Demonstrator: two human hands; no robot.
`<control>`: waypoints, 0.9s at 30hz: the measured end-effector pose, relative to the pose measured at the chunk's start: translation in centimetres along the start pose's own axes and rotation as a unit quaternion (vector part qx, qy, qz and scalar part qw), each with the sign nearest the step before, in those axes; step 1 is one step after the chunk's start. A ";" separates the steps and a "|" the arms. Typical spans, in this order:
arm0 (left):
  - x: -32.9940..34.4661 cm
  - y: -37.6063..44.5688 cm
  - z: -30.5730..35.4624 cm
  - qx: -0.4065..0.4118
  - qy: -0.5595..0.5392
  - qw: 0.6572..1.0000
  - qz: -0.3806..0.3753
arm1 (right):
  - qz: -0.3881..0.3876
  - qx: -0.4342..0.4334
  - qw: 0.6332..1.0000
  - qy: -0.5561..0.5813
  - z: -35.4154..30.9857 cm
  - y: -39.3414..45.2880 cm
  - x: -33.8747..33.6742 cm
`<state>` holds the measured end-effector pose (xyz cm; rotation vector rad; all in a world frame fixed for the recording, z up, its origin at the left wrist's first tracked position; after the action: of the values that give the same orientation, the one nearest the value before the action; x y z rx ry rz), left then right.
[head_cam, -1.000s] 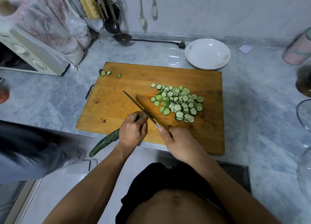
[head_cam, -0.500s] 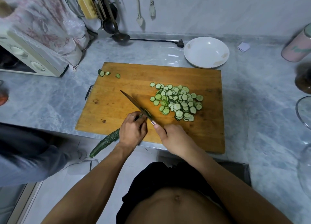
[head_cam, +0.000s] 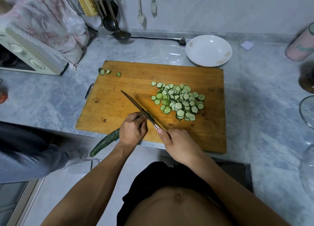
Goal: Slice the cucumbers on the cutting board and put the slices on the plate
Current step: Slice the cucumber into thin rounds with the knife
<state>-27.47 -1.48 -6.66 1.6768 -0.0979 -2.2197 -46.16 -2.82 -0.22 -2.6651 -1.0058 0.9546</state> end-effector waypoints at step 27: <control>0.7 0.1 0.0 0.019 0.018 1.000 0.005 | -0.030 0.051 0.998 0.029 0.2 2.2 0.5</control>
<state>-27.65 -1.77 -7.26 1.7324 -0.1412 -2.1922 -44.80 -4.19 -1.32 -2.5488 -0.9920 0.8873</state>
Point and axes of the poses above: each hand's wrist, its own y-axis towards the middle knuckle, its own x-axis out of the palm, z = x × y, the point moved 4 cm from there along y, towards the middle knuckle, and after that the axes turned 10 degrees about y, right-handed, at the moved point
